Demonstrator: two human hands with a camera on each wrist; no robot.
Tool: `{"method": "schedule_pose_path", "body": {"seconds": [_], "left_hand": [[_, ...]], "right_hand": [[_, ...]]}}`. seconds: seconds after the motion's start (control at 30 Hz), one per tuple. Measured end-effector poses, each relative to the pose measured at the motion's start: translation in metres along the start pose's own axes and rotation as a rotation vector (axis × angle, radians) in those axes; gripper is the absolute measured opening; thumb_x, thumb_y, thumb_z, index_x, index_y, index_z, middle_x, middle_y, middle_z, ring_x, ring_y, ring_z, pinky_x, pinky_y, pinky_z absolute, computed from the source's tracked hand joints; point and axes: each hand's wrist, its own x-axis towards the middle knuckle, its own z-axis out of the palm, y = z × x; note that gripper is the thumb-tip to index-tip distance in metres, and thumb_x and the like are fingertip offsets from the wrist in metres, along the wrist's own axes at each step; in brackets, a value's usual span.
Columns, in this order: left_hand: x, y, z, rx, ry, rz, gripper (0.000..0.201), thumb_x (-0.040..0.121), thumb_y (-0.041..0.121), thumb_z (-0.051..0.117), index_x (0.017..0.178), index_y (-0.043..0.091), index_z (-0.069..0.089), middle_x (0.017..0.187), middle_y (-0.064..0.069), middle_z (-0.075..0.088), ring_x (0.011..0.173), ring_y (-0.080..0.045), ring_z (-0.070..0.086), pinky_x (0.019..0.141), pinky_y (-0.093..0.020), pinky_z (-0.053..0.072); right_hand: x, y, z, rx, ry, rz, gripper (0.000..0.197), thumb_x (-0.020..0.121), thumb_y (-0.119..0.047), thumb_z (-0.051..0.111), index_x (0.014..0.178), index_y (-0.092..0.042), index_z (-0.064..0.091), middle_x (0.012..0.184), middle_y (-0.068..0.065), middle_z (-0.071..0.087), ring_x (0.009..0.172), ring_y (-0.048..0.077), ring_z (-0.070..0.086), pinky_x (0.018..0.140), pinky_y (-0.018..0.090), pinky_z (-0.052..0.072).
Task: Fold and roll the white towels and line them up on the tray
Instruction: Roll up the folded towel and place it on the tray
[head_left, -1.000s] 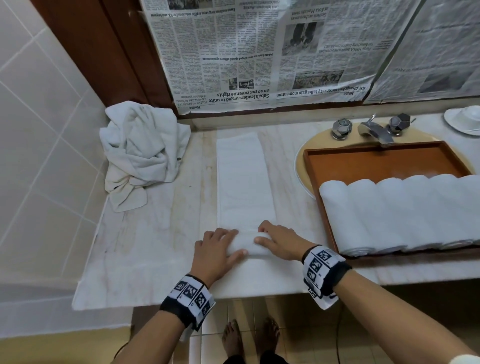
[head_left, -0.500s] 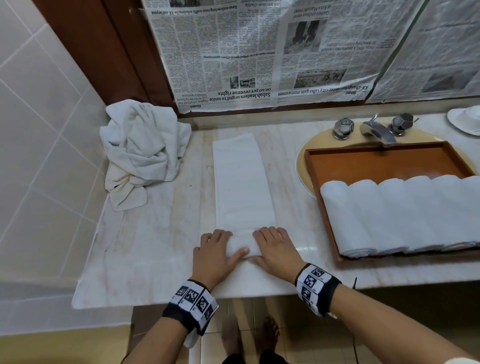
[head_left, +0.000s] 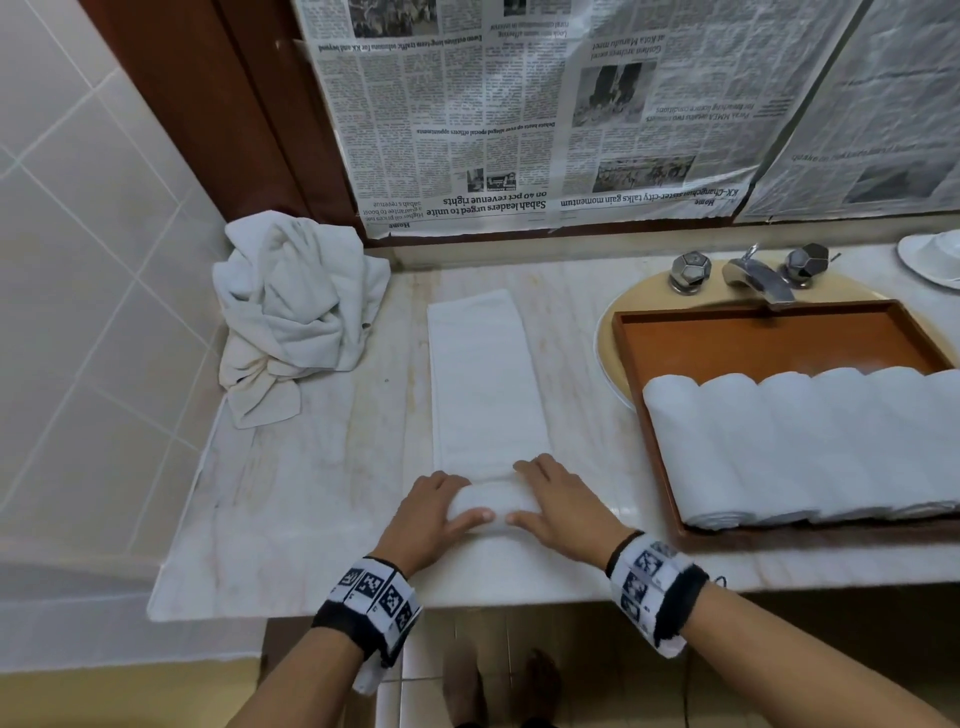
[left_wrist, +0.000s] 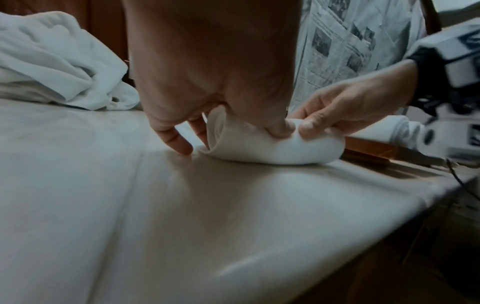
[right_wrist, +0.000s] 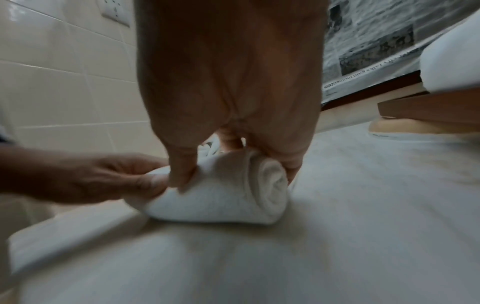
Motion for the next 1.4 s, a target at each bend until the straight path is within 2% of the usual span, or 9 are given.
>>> {"method": "schedule_pose_path", "body": {"seconds": [0.13, 0.27, 0.37, 0.6, 0.73, 0.93, 1.1, 1.23, 1.4], "left_hand": [[0.013, 0.006, -0.008, -0.104, 0.0, -0.03, 0.066, 0.08, 0.079, 0.052, 0.088, 0.014, 0.065, 0.084, 0.001, 0.065, 0.079, -0.013, 0.059, 0.074, -0.032, 0.045], [0.011, 0.001, 0.004, -0.119, 0.096, -0.082, 0.049, 0.09, 0.062, 0.058, 0.119, 0.022, 0.059, 0.116, 0.003, 0.06, 0.107, -0.015, 0.057, 0.091, -0.03, 0.045], [-0.004, 0.0, 0.016, -0.01, 0.194, 0.017, 0.064, 0.087, 0.07, 0.056, 0.137, 0.032, 0.047, 0.136, 0.007, 0.041, 0.121, -0.014, 0.04, 0.097, -0.036, 0.043], [-0.014, -0.006, 0.016, 0.062, 0.101, 0.009, 0.081, 0.08, 0.088, 0.024, 0.137, 0.036, 0.048, 0.133, 0.009, 0.048, 0.119, -0.017, 0.043, 0.1, -0.039, 0.04], [-0.007, -0.001, 0.01, -0.032, 0.028, -0.054, 0.079, 0.082, 0.083, 0.034, 0.138, 0.029, 0.05, 0.13, 0.002, 0.052, 0.12, -0.019, 0.044, 0.104, -0.039, 0.039], [-0.002, 0.005, 0.011, -0.035, 0.012, -0.119, 0.08, 0.084, 0.085, 0.032, 0.135, 0.026, 0.051, 0.129, -0.002, 0.056, 0.121, -0.024, 0.049, 0.101, -0.041, 0.042], [-0.017, 0.02, 0.015, 0.318, 0.128, -0.069, 0.078, 0.087, 0.078, 0.043, 0.149, 0.031, 0.033, 0.147, 0.004, 0.033, 0.128, -0.025, 0.039, 0.096, -0.043, 0.042], [-0.021, 0.016, 0.018, 0.416, 0.135, -0.055, 0.082, 0.084, 0.079, 0.045, 0.151, 0.032, 0.031, 0.151, 0.006, 0.032, 0.133, -0.024, 0.035, 0.097, -0.043, 0.04], [-0.014, 0.006, 0.013, 0.217, 0.067, -0.079, 0.09, 0.078, 0.086, 0.042, 0.148, 0.031, 0.038, 0.143, 0.005, 0.041, 0.129, -0.02, 0.037, 0.099, -0.04, 0.043]], "right_hand": [[-0.013, -0.004, 0.03, -0.327, 0.152, -0.159, 0.057, 0.082, -0.044, 0.053, 0.122, -0.005, 0.061, 0.114, 0.012, 0.061, 0.097, 0.03, 0.061, 0.09, 0.042, 0.052], [0.003, 0.001, 0.019, -0.221, 0.09, -0.142, 0.051, 0.085, -0.049, 0.05, 0.112, -0.008, 0.065, 0.104, 0.008, 0.062, 0.089, 0.029, 0.061, 0.079, 0.04, 0.051], [0.02, 0.007, 0.0, -0.049, -0.094, -0.07, 0.05, 0.096, -0.05, 0.054, 0.126, -0.011, 0.058, 0.119, 0.007, 0.055, 0.109, 0.026, 0.051, 0.093, 0.039, 0.041], [0.011, 0.01, -0.012, 0.313, -0.249, 0.113, 0.043, 0.096, -0.055, 0.055, 0.112, -0.015, 0.064, 0.111, 0.001, 0.065, 0.101, 0.02, 0.059, 0.092, 0.036, 0.046], [-0.005, -0.001, 0.001, -0.227, 0.148, -0.01, 0.041, 0.097, -0.045, 0.04, 0.11, -0.013, 0.062, 0.104, 0.004, 0.059, 0.088, 0.027, 0.06, 0.07, 0.04, 0.05], [-0.004, 0.001, 0.026, -0.371, 0.104, -0.081, 0.068, 0.064, -0.051, 0.081, 0.115, -0.01, 0.061, 0.102, 0.005, 0.059, 0.091, 0.027, 0.06, 0.069, 0.039, 0.05], [0.017, 0.005, -0.001, -0.195, -0.16, -0.028, 0.056, 0.091, -0.05, 0.06, 0.131, -0.012, 0.051, 0.125, 0.006, 0.05, 0.119, 0.026, 0.046, 0.091, 0.04, 0.04], [0.026, 0.004, -0.017, -0.008, -0.429, 0.07, 0.061, 0.088, -0.055, 0.065, 0.132, -0.016, 0.05, 0.126, 0.006, 0.052, 0.119, 0.024, 0.047, 0.097, 0.036, 0.04], [0.009, 0.008, -0.015, 0.133, -0.175, 0.157, 0.059, 0.085, -0.062, 0.063, 0.124, -0.021, 0.047, 0.117, 0.001, 0.056, 0.1, 0.02, 0.056, 0.084, 0.035, 0.048]]}}
